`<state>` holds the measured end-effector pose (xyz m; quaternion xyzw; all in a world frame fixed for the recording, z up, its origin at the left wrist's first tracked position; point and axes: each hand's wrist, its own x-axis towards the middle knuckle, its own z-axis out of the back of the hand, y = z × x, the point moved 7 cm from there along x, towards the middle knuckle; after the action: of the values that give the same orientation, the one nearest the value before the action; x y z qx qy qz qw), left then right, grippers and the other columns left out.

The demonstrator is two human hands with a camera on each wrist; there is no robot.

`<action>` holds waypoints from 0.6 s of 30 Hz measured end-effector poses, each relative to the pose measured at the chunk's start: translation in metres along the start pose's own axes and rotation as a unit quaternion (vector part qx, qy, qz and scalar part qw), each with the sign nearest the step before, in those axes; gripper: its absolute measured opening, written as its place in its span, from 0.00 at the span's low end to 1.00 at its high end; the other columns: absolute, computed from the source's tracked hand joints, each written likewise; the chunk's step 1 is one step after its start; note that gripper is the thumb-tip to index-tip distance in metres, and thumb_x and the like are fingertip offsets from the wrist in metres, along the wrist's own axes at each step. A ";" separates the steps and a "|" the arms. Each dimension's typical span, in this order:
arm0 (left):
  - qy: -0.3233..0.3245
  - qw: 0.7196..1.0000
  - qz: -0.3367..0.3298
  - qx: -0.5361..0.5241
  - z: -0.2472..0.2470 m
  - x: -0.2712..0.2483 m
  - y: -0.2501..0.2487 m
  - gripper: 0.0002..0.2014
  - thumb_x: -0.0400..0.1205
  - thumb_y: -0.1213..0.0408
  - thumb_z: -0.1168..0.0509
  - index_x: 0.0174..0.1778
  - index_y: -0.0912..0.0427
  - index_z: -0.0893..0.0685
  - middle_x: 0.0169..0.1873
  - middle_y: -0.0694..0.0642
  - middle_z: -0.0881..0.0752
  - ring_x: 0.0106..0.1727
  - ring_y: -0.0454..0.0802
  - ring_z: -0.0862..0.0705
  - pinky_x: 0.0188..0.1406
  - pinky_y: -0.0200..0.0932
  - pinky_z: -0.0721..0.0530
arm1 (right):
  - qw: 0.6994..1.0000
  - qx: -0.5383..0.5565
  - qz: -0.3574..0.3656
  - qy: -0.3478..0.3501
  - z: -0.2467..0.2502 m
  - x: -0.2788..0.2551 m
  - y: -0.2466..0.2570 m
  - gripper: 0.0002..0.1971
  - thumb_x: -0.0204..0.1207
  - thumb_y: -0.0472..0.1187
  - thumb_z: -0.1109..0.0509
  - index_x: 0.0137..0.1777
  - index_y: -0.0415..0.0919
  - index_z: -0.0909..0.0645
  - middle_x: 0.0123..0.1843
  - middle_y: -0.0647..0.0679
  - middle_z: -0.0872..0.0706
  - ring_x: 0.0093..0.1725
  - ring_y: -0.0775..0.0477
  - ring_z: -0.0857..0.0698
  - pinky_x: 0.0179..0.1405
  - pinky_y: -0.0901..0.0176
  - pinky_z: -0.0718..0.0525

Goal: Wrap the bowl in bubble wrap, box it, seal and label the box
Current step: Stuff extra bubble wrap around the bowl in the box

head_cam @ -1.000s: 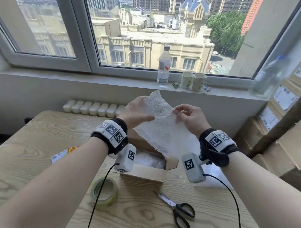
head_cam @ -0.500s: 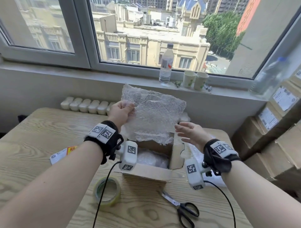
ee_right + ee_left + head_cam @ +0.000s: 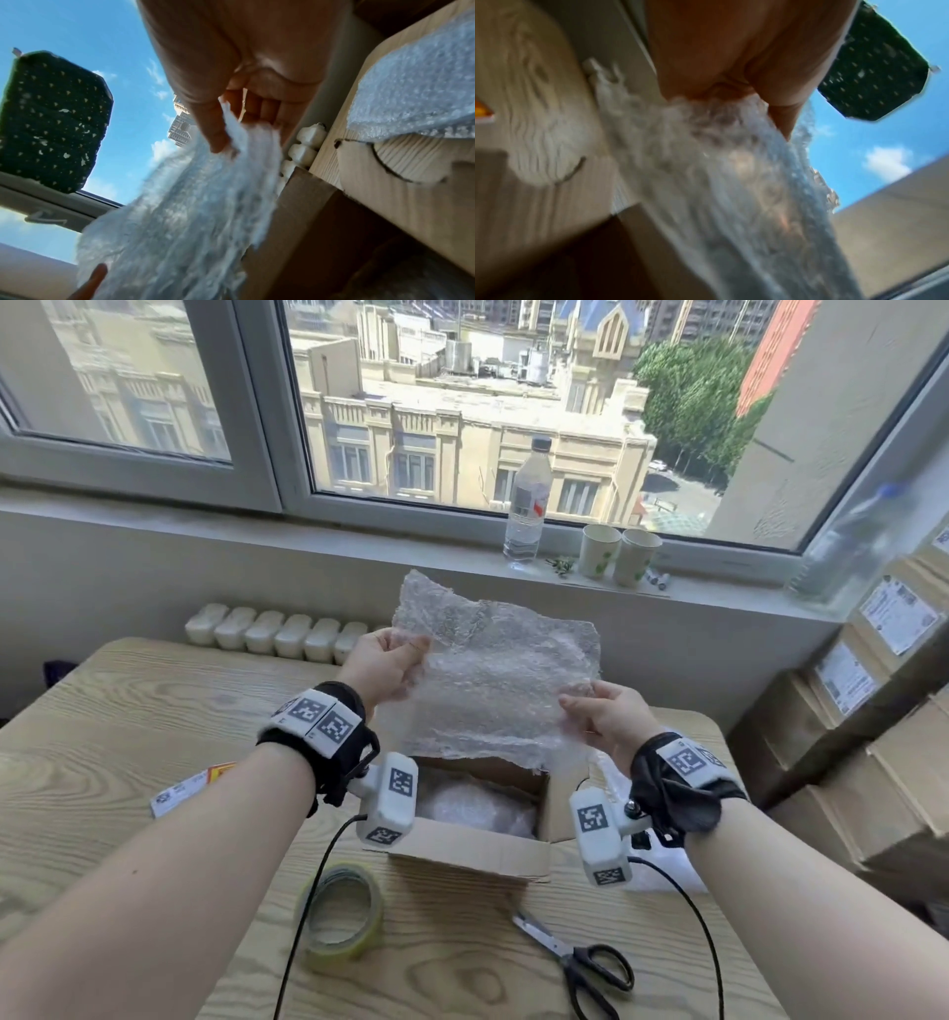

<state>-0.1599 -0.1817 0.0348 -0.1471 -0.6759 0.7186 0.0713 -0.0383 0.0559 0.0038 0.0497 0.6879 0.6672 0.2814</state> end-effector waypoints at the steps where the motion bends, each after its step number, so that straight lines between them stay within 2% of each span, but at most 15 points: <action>1: -0.002 1.000 -0.004 0.030 0.002 0.001 0.002 0.10 0.82 0.60 0.34 0.36 0.57 0.25 0.15 0.46 0.22 0.13 0.36 0.29 0.13 0.30 0.29 | 1.000 0.001 0.001 -0.015 0.004 0.001 0.000 0.07 0.76 0.28 0.30 0.42 0.41 0.19 0.34 0.49 0.19 0.22 0.58 0.20 0.21 0.69 0.20; 4: 0.002 0.998 0.001 0.064 0.006 0.002 0.010 0.08 0.82 0.63 0.34 0.38 0.60 0.22 0.22 0.53 0.26 0.13 0.37 0.31 0.12 0.31 0.31 | 1.000 -0.001 -0.002 -0.026 0.013 0.001 -0.002 0.10 0.77 0.26 0.33 0.48 0.41 0.15 0.34 0.49 0.20 0.23 0.57 0.26 0.15 0.71 0.27; 7: 0.030 0.999 0.027 0.037 0.004 -0.001 0.016 0.04 0.83 0.66 0.36 0.42 0.58 0.19 0.28 0.52 0.24 0.17 0.39 0.27 0.14 0.30 0.29 | 0.999 0.023 -0.002 -0.026 0.020 0.003 -0.005 0.17 0.78 0.22 0.39 0.53 0.41 0.14 0.34 0.45 0.22 0.17 0.59 0.29 0.14 0.71 0.27; 10: 0.073 0.996 0.061 -0.001 -0.002 -0.005 0.019 0.10 0.84 0.74 0.40 0.44 0.56 0.18 0.31 0.51 0.19 0.19 0.35 0.23 0.16 0.29 0.25 | 0.997 0.064 -0.005 -0.037 0.027 0.004 -0.005 0.19 0.79 0.21 0.43 0.46 0.41 0.13 0.34 0.43 0.21 0.17 0.56 0.28 0.16 0.69 0.24; 12: 0.085 0.994 0.070 -0.005 -0.004 -0.006 0.019 0.13 0.84 0.78 0.43 0.40 0.58 0.18 0.35 0.54 0.18 0.24 0.40 0.21 0.19 0.30 0.22 | 0.995 0.092 -0.006 -0.048 0.032 0.006 -0.005 0.17 0.79 0.22 0.43 0.43 0.38 0.15 0.36 0.42 0.19 0.22 0.50 0.22 0.23 0.62 0.20; 14: 0.074 0.995 0.071 0.014 -0.004 -0.006 0.017 0.18 0.82 0.82 0.48 0.36 0.61 0.18 0.34 0.56 0.19 0.28 0.44 0.22 0.21 0.31 0.20 | 0.993 0.105 -0.002 -0.052 0.035 0.007 -0.006 0.19 0.79 0.22 0.46 0.36 0.36 0.17 0.37 0.40 0.18 0.29 0.44 0.23 0.31 0.56 0.23; 16: 0.051 0.996 0.073 0.020 -0.004 -0.009 0.014 0.19 0.80 0.83 0.52 0.34 0.64 0.19 0.28 0.55 0.23 0.23 0.43 0.24 0.20 0.32 0.20 | 0.993 0.111 0.005 -0.042 0.034 0.006 -0.005 0.25 0.76 0.21 0.48 0.26 0.37 0.16 0.35 0.41 0.18 0.28 0.44 0.24 0.28 0.59 0.26; 18: 0.026 0.997 0.078 0.008 -0.002 -0.010 0.014 0.17 0.79 0.78 0.51 0.33 0.66 0.18 0.28 0.55 0.26 0.24 0.45 0.26 0.18 0.32 0.22 | 0.995 0.084 0.007 -0.043 0.034 0.001 -0.002 0.25 0.75 0.20 0.48 0.25 0.37 0.17 0.33 0.43 0.18 0.21 0.49 0.23 0.18 0.67 0.27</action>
<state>-0.1487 -0.1842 0.0220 -0.2176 -0.6542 0.7236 0.0340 -0.0234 0.0866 0.0036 0.1069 0.7286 0.6059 0.3010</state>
